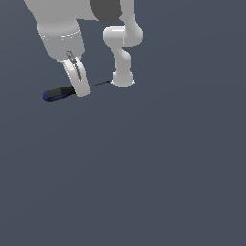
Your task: Pick up the object and move it to a goal position.
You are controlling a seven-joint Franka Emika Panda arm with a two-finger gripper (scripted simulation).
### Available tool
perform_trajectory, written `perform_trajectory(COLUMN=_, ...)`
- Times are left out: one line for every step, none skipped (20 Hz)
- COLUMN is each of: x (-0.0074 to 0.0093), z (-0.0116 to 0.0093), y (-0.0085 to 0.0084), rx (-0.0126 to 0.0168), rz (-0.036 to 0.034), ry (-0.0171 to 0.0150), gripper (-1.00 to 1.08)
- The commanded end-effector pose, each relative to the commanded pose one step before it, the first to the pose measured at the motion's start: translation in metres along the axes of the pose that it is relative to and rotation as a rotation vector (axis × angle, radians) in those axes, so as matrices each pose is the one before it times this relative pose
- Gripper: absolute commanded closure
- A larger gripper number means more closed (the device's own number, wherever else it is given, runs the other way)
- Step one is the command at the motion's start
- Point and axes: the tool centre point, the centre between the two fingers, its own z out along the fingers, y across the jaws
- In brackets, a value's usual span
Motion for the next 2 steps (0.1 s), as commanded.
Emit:
perform_trajectory(x=0.00094, z=-0.00425, y=0.00156, rx=-0.00048, rz=-0.00141, ry=0.00017, gripper=1.08)
perform_trajectory(x=0.00011, z=-0.00026, y=0.00011, rx=0.00000, rz=0.00000, ry=0.00000, gripper=1.08)
